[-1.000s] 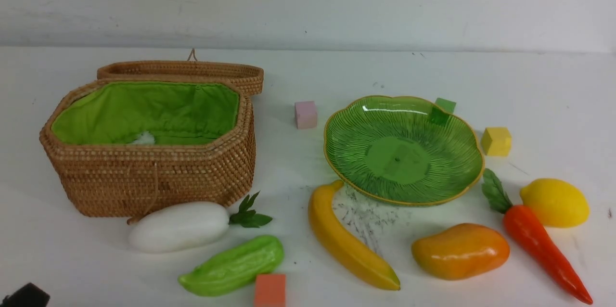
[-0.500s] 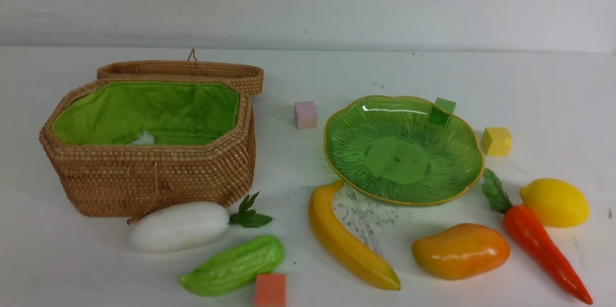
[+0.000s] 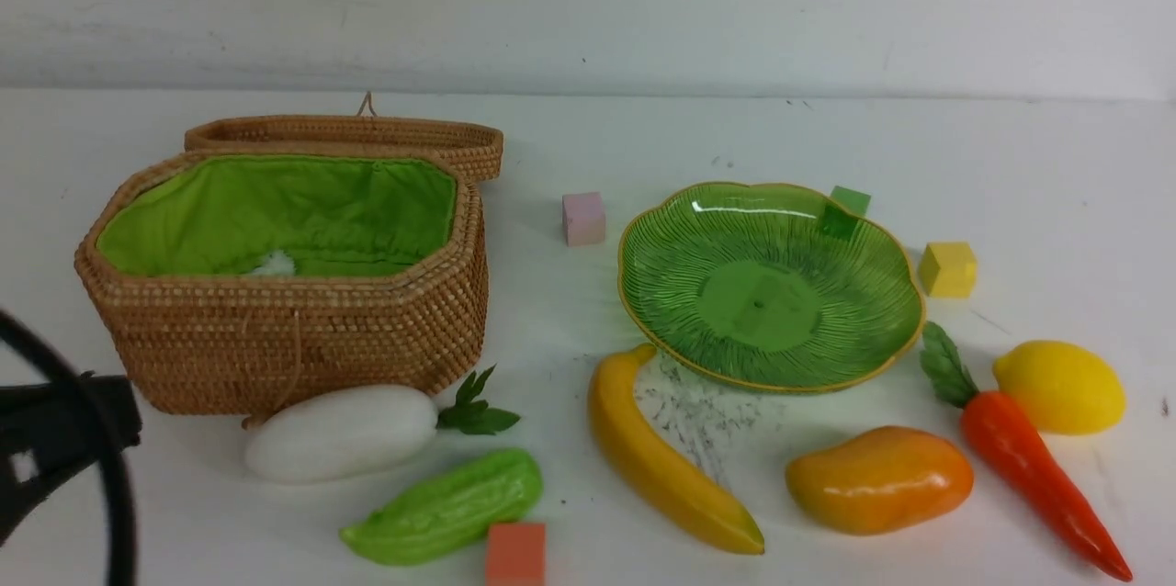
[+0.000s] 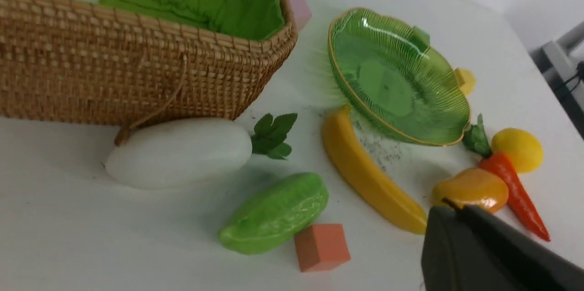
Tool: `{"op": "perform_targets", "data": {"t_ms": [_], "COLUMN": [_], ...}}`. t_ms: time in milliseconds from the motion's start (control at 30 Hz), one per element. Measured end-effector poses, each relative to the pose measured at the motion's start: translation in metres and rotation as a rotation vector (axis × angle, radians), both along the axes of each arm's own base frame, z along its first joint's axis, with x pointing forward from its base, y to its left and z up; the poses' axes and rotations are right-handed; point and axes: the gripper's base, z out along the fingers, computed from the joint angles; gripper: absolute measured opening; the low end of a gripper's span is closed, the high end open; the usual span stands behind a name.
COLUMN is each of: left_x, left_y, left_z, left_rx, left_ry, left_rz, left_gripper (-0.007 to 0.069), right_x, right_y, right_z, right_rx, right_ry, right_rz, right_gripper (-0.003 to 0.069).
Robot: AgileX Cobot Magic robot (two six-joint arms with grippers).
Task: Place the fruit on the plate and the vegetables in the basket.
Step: Take a daikon with your left arm and place it on the basket on the left.
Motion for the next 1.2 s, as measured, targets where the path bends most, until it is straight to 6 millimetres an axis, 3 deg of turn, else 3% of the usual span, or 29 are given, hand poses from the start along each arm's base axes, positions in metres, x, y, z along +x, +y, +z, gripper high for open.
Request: {"op": "perform_targets", "data": {"t_ms": [100,233,267,300,433,533,667,800,933,1100,1200], "left_x": [0.01,0.023,0.024,0.029,0.038,0.043,0.042,0.037,0.039,0.06,0.086], "left_y": [-0.003,-0.008,-0.009,-0.01,-0.014,-0.017,-0.029,-0.044,-0.055,-0.058,-0.063], "left_z": [-0.001,0.003,0.004,0.006,0.008,0.009,0.01,0.005,-0.007,-0.02,-0.036], "left_rx": [0.086,0.17,0.179,0.196,0.222,0.247,0.309,0.412,0.602,0.812,0.961], "left_ry": [0.009,0.08,0.092,0.121,0.185,0.213,0.214,0.221,0.228,0.179,0.162], "left_rz": [-0.063,-0.164,-0.178,-0.208,-0.265,-0.309,-0.412,-0.555,-0.684,-0.716,-0.74], "left_gripper": [-0.0013,-0.0013,-0.0013,-0.0013,-0.0013,-0.0013,-0.0013,-0.0013,-0.0013,-0.0009,0.0052], "right_x": [-0.001,-0.006,-0.006,-0.01,-0.017,-0.023,-0.03,-0.033,-0.035,-0.034,-0.034], "right_y": [0.0,0.005,0.007,0.01,0.019,0.031,0.038,0.043,0.044,0.043,0.043], "right_z": [0.005,0.046,0.054,0.079,0.132,0.171,0.204,0.22,0.223,0.222,0.222], "right_rx": [0.092,0.089,0.057,-0.003,-0.2,-0.37,-0.488,-0.559,-0.615,-0.666,-0.698], "right_ry": [-0.033,0.041,0.082,0.112,0.287,0.427,0.466,0.427,0.387,0.362,0.346], "right_rz": [0.004,0.092,0.123,0.179,0.407,0.671,0.878,0.997,1.043,1.047,1.051], "right_gripper": [0.0219,0.0148,0.0132,0.0111,0.0082,0.008,0.0083,0.0087,0.009,0.0097,0.0097]}}
